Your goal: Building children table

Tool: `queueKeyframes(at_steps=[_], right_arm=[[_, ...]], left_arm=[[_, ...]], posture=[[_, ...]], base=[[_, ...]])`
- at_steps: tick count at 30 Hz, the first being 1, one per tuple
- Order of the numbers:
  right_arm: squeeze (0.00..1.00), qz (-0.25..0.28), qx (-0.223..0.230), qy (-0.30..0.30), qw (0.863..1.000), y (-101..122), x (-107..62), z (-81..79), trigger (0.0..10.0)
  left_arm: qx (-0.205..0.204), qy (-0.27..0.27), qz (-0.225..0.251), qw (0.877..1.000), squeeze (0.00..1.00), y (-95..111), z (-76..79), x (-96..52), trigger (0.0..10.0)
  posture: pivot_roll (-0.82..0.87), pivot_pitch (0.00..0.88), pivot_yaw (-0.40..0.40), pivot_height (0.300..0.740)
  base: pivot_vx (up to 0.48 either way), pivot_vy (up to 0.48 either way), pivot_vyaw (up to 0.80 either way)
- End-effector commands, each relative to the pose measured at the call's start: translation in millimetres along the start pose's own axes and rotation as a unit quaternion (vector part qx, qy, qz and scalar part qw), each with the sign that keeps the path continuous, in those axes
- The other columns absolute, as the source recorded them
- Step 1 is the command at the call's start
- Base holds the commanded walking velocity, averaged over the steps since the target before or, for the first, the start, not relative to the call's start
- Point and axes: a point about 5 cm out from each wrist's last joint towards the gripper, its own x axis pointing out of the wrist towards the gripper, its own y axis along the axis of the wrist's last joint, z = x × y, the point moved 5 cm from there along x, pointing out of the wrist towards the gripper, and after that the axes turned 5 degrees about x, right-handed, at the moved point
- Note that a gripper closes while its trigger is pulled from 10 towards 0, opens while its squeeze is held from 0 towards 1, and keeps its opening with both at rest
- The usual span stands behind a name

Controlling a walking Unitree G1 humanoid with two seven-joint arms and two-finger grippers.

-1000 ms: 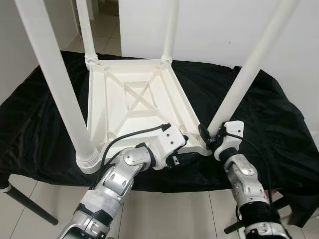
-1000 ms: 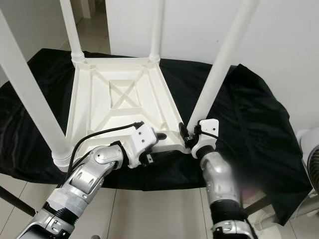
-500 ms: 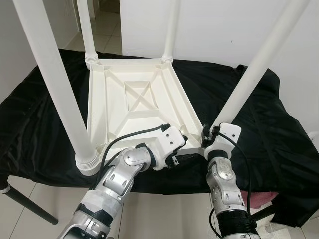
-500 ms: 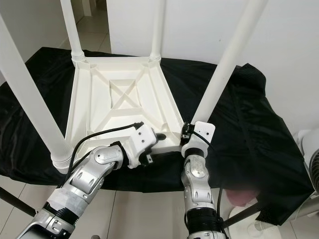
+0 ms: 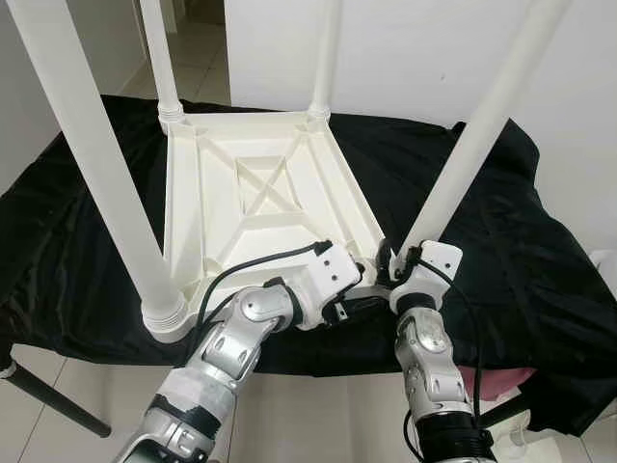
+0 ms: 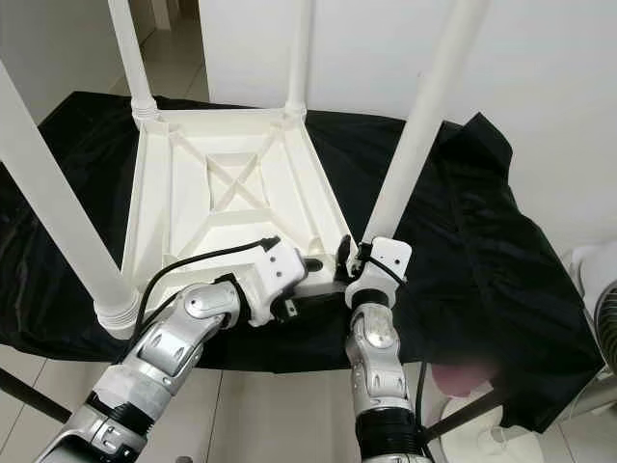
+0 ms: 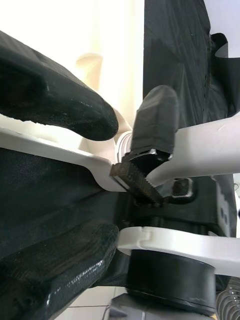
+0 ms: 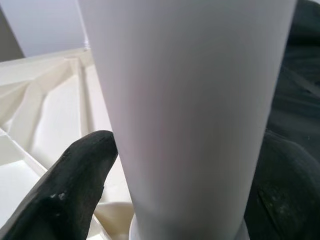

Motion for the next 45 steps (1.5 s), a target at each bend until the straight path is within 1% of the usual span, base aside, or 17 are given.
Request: queueKeyframes(at_steps=[1,2,3,4,10,14,21,25,28,29,31,32,33,34,35,36,45], right_arm=[[1.0,0.01,0.006,0.004,1.0,4,-0.8,4.0,10.0],[0.94,0.013,0.011,0.013,1.0,6,-0.4,6.2,10.0],[0.94,0.015,0.015,0.019,1.0,7,-0.2,7.5,10.0],[0.0,0.015,0.015,0.03,0.999,7,-0.4,8.8,10.0],[0.0,0.007,0.004,0.096,0.995,4,-4.2,9.0,10.0],[0.0,0.006,0.002,0.115,0.993,4,-4.7,9.6,10.0],[0.0,-0.003,-0.022,0.199,0.98,10,-3.7,15.2,10.0],[0.0,-0.021,-0.059,0.254,0.965,8,-1.7,19.1,10.0],[0.0,-0.025,-0.069,0.263,0.962,8,0.2,21.2,10.0],[0.0,-0.031,-0.077,0.273,0.959,8,1.0,21.6,8.7],[0.0,-0.034,-0.082,0.28,0.956,7,1.4,21.8,8.7],[0.0,-0.04,-0.088,0.289,0.953,6,1.6,22.5,6.4],[0.0,-0.04,-0.088,0.289,0.953,6,1.6,22.5,6.4],[0.0,-0.045,-0.091,0.296,0.95,4,1.6,23.3,2.9],[0.0,-0.045,-0.091,0.296,0.95,4,1.6,23.3,2.9],[0.0,-0.05,-0.089,0.303,0.947,2,1.2,23.8,0.0],[0.0,-0.056,-0.079,0.323,0.941,-2,-0.7,23.2,0.0]], left_arm=[[-0.003,0.032,-0.004,0.999,0.0,-3,-4.6,0.3,10.0],[-0.003,0.032,-0.004,0.999,0.0,-3,-4.2,0.1,10.0],[-0.003,0.032,-0.004,0.999,0.0,-3,-4.0,-0.1,10.0],[-0.004,0.031,-0.004,0.999,0.0,-3,-3.5,-0.2,10.0],[-0.005,0.027,-0.004,1.0,0.0,-4,0.0,-1.0,10.0],[-0.005,0.025,-0.005,1.0,0.0,-4,1.0,-1.4,10.0],[-0.006,0.019,-0.006,1.0,0.0,-5,3.4,-2.7,10.0],[-0.005,0.013,-0.007,1.0,0.0,-5,5.5,-2.8,10.0],[-0.004,0.011,-0.006,1.0,0.0,-4,5.6,-2.7,10.0],[-0.003,0.011,-0.006,1.0,0.0,-4,5.0,-2.8,10.0],[-0.002,0.01,-0.007,1.0,0.0,-4,4.6,-2.9,10.0],[-0.001,0.01,-0.007,1.0,0.0,-4,4.1,-3.1,10.0],[-0.001,0.01,-0.007,1.0,0.0,-4,4.1,-3.1,10.0],[0.004,0.008,-0.01,1.0,0.0,-4,4.1,-3.2,10.0],[0.004,0.008,-0.01,1.0,0.0,-4,4.1,-3.2,10.0],[0.007,0.006,-0.012,1.0,0.0,-5,4.7,-3.3,10.0],[0.008,0.006,-0.014,1.0,0.0,-5,5.2,-3.4,10.0]], posture=[[-0.03,0.016,-0.058,0.74],[-0.03,0.019,-0.057,0.74],[-0.03,0.019,-0.057,0.74],[-0.03,0.022,-0.056,0.74],[-0.04,0.024,-0.052,0.74],[-0.04,0.03,-0.051,0.74],[-0.03,0.03,-0.048,0.74],[-0.03,0.026,-0.035,0.74],[-0.03,0.026,-0.033,0.74],[-0.03,0.026,-0.03,0.74],[-0.03,0.026,-0.03,0.74],[-0.03,0.029,-0.022,0.74],[-0.03,0.029,-0.022,0.74],[-0.03,0.031,-0.022,0.74],[-0.03,0.031,-0.022,0.74],[-0.03,0.032,-0.02,0.74],[-0.03,0.039,-0.016,0.74]], base=[[0.0,0.0,0.0],[0.0,0.0,0.0],[0.0,0.0,0.0],[0.0,0.0,0.0],[0.0,0.0,0.0],[0.0,0.0,0.0],[0.0,0.0,0.0],[0.0,0.0,0.0],[0.0,0.0,0.0],[0.0,0.0,0.0],[0.0,0.0,0.0],[0.0,0.0,0.0],[0.0,0.0,0.0],[0.0,0.0,0.0],[0.0,0.0,0.0],[0.0,0.0,0.0],[0.0,0.0,0.0]])
